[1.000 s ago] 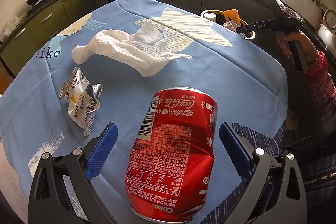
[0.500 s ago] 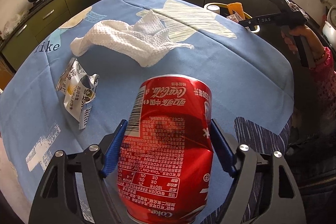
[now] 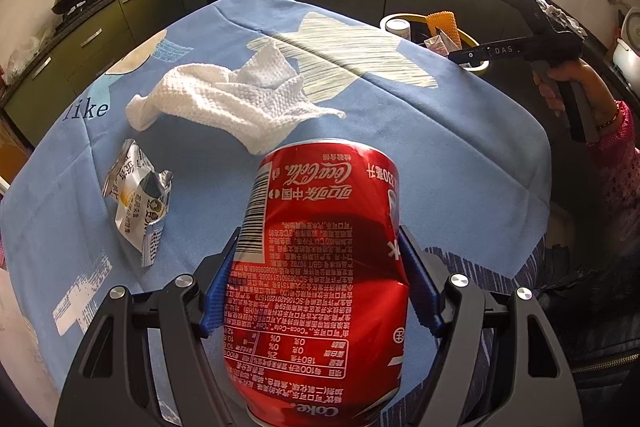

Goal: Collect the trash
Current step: 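Carry the red can over the bin and open the left gripper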

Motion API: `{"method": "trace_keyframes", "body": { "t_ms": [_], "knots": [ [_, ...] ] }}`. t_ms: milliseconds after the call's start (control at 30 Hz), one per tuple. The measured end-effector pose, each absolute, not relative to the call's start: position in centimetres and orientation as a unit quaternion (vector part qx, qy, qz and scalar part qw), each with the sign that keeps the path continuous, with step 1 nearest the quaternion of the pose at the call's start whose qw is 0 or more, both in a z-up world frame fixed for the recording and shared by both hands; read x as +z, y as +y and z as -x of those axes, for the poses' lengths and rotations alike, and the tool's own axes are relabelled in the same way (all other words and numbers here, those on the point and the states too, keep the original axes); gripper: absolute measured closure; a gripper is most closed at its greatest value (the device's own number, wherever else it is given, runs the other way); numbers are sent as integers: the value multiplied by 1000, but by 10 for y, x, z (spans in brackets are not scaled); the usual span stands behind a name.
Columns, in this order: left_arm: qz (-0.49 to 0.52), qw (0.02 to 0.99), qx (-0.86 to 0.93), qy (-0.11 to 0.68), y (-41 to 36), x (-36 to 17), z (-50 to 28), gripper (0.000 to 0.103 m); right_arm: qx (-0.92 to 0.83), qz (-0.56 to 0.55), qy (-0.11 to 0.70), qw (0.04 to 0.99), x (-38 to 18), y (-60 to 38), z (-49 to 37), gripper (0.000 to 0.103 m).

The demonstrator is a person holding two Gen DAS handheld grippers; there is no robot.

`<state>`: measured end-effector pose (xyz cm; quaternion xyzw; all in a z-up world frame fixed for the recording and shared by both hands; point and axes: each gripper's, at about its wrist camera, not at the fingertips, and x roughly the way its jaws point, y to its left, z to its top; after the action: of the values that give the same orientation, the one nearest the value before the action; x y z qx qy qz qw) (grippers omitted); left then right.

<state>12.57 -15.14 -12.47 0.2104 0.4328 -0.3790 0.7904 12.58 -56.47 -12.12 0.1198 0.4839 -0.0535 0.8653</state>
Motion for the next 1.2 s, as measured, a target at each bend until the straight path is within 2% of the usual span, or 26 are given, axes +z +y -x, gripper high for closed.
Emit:
{"method": "trace_keyframes", "body": {
  "t_ms": [400,767,1033,1200],
  "knots": [
    [-207,794,-396,413,-219,-92,-143,31,-60,-147,456,875,-113,-589,-95,65],
    [-200,757,-472,406,-368,-67,-165,31,-110,-205,419,878,-111,-658,-51,65],
    [-182,732,-475,454,-506,-103,-200,31,-127,-240,421,866,-132,-692,-32,65],
    [-158,728,-446,496,-561,-138,-217,31,-124,-254,423,861,-143,-702,-30,65]
  ]
}}
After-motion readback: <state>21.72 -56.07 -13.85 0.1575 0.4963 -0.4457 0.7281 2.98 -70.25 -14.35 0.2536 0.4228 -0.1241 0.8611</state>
